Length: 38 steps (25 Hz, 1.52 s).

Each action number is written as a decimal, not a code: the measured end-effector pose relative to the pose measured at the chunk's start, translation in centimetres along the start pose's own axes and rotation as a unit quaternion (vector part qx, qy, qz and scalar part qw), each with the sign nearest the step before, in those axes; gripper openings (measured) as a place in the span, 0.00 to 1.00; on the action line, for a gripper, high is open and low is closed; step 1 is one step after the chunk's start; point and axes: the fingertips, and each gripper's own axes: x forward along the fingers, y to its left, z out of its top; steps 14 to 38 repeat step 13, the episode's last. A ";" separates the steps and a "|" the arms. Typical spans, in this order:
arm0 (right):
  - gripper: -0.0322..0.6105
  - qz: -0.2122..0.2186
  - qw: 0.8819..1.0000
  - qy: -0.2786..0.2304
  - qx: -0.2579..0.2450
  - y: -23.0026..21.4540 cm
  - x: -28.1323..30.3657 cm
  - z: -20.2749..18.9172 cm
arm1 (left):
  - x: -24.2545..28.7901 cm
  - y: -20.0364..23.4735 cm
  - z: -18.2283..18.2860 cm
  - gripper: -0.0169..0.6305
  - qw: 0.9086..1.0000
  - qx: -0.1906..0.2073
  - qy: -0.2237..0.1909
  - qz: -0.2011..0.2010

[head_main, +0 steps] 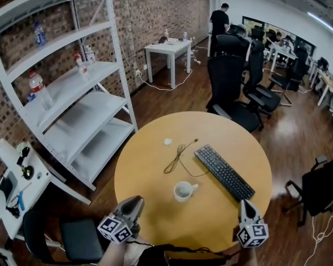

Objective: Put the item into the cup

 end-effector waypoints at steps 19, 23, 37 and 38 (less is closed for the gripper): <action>0.06 0.020 1.000 0.024 0.006 1.1 2.1 -1.7 | -0.3 1.8 -0.5 0.11 1.000 0.002 0.000 0.030; 0.06 0.020 1.000 0.024 0.006 1.1 2.1 -1.7 | -0.3 1.8 -0.5 0.11 1.000 0.002 0.000 0.030; 0.06 0.020 1.000 0.024 0.006 1.1 2.1 -1.7 | -0.3 1.8 -0.5 0.11 1.000 0.002 0.000 0.030; 0.06 0.020 1.000 0.024 0.006 1.1 2.1 -1.7 | -0.3 1.8 -0.5 0.11 1.000 0.002 0.000 0.030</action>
